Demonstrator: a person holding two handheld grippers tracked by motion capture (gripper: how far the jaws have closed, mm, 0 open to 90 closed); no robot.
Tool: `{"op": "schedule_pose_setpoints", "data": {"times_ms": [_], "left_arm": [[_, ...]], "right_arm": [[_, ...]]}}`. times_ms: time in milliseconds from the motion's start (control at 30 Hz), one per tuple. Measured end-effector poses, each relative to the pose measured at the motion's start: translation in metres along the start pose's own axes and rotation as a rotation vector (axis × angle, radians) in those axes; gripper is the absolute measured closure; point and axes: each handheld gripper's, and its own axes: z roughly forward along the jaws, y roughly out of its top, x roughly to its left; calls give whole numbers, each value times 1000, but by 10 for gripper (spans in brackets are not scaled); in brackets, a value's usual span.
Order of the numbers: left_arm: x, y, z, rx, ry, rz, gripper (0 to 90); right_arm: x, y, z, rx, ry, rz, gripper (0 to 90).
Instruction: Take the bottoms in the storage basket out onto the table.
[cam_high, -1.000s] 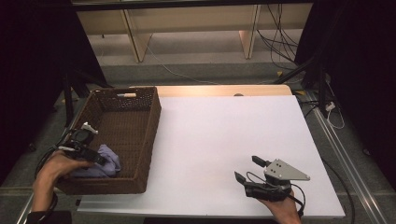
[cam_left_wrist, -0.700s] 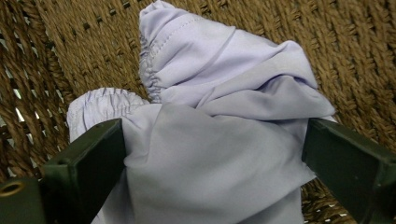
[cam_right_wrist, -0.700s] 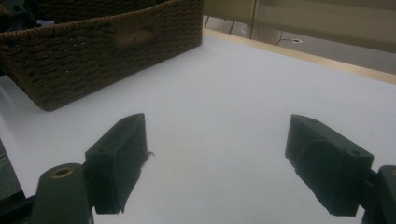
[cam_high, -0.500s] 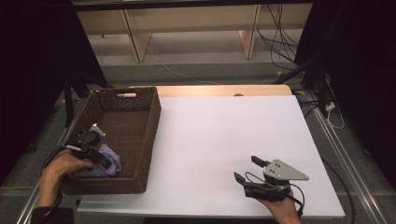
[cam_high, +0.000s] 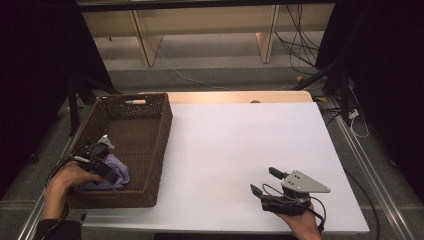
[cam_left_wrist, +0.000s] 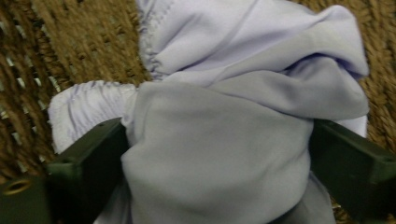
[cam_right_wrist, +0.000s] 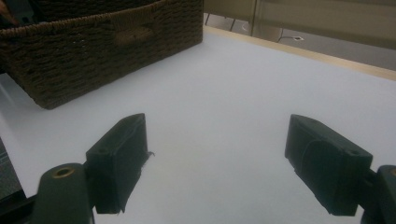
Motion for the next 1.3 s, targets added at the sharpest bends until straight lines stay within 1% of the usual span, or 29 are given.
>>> {"op": "schedule_pose_setpoints", "data": {"times_ms": [33, 67, 100, 167, 267, 400, 467, 500, 600, 700, 767, 867, 967, 1000, 1033, 1067, 1100, 1133, 1200, 1267, 1300], "left_arm": [[1, 0, 0, 3, 6, -6, 122], [1, 1, 0, 2, 15, -14, 182], [2, 1, 0, 1, 20, -21, 182], [2, 1, 0, 0, 32, -25, 247], [3, 1, -1, -9, 65, -39, 419], [4, 1, -1, -19, 65, -40, 621], [4, 1, -2, -31, 65, -43, 639], [4, 0, -3, -34, 64, -36, 657], [5, 0, -6, -71, 68, -43, 690], [5, -2, -13, -128, 61, -44, 696], [5, -2, -21, -179, 57, -52, 696], [1, -2, -32, -251, 20, -40, 695], [-2, -1, -42, -320, 19, -39, 695], [-3, -1, -44, -345, 12, -38, 695], [-4, -1, -47, -365, -6, -35, 695], [-4, -2, -49, -379, -22, -31, 694], [-5, -2, -51, -405, -33, -37, 694], [-6, -2, -53, -423, -39, -41, 693], [-8, -2, -57, -449, -41, -35, 693], [-10, -2, -60, -476, -52, -33, 692], [-10, -2, -62, -496, -60, -37, 692]], "right_arm": [[0, 0, 0, -2, -5, 0, 222], [0, 0, 0, -1, -2, 2, 223], [0, 0, 0, -1, -2, 2, 223], [0, 0, 0, -2, -5, 2, 223], [0, 0, -1, 0, -3, 0, 223], [0, 0, -1, 3, -3, -1, 225], [0, 0, -1, 3, -3, 1, 225], [0, 0, -1, 1, -5, 3, 226], [0, 0, 0, 1, -7, 5, 228], [0, 1, -1, 3, -8, 8, 229], [0, 1, 0, 3, -9, 7, 229], [-1, 1, -1, 1, -12, 6, 230], [0, 1, -1, -2, -13, 6, 230], [-1, 1, -1, -3, -14, 6, 230], [-1, 1, -1, -5, -15, 8, 230], [-1, 1, -1, -7, -15, 9, 230], [-1, 1, -1, -5, -17, 12, 230], [-1, 1, -2, -2, -13, 11, 230], [-1, 1, -2, -6, -18, 13, 231], [-2, 1, -2, -9, -14, 13, 231], [-1, 1, -2, -7, -20, 13, 231]]}}
